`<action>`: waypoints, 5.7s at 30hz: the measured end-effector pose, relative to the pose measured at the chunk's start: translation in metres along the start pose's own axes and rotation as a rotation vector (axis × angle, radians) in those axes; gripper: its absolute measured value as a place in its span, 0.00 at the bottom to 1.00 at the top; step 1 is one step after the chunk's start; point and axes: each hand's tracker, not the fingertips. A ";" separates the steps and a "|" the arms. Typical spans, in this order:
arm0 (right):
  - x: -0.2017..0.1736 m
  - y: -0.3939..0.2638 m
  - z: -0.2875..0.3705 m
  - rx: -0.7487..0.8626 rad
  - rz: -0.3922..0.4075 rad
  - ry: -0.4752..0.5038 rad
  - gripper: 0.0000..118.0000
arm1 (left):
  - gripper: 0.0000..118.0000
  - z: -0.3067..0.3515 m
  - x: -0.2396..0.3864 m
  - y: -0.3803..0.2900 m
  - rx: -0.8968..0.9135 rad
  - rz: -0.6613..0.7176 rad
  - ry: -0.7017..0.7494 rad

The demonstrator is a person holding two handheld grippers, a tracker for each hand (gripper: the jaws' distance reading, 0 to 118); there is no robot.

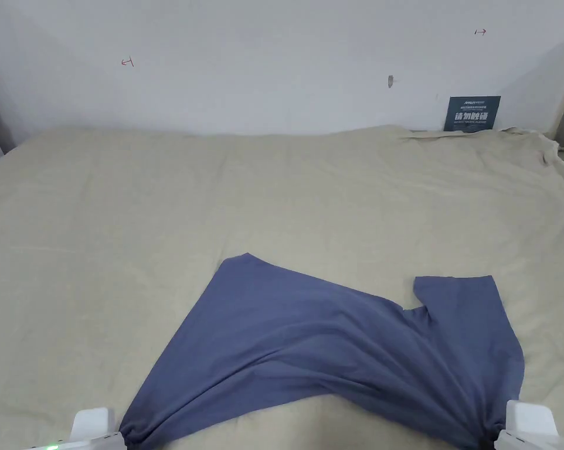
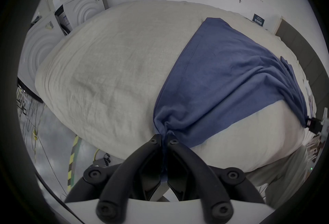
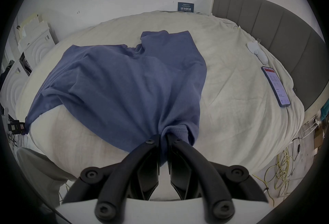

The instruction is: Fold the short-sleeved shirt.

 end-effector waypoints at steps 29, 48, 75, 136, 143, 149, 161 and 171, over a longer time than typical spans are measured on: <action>-0.022 0.093 0.139 0.608 0.016 -0.098 0.01 | 0.05 0.095 0.120 0.115 0.627 -0.151 -0.199; 0.013 0.140 0.070 0.545 -0.019 -0.106 0.00 | 0.00 -0.052 0.157 0.284 0.296 -0.255 -0.243; 0.057 0.169 -0.010 0.360 -0.142 -0.083 0.01 | 0.02 -0.162 0.198 0.324 0.055 -0.427 -0.183; 0.029 0.401 0.172 0.788 -0.071 0.194 0.01 | 0.02 0.192 0.059 0.418 0.734 -0.154 -0.182; 0.025 0.469 0.209 0.915 -0.044 0.167 0.01 | 0.02 0.234 0.069 0.467 0.829 -0.163 -0.158; 0.025 0.492 0.212 0.939 -0.021 0.139 0.01 | 0.02 0.231 0.078 0.487 0.845 -0.166 -0.150; 0.029 0.434 0.095 0.735 -0.029 0.106 0.01 | 0.02 0.114 0.098 0.458 0.657 -0.204 -0.129; 0.034 0.348 0.023 0.560 -0.044 0.132 0.01 | 0.02 0.030 0.098 0.379 0.484 -0.223 -0.118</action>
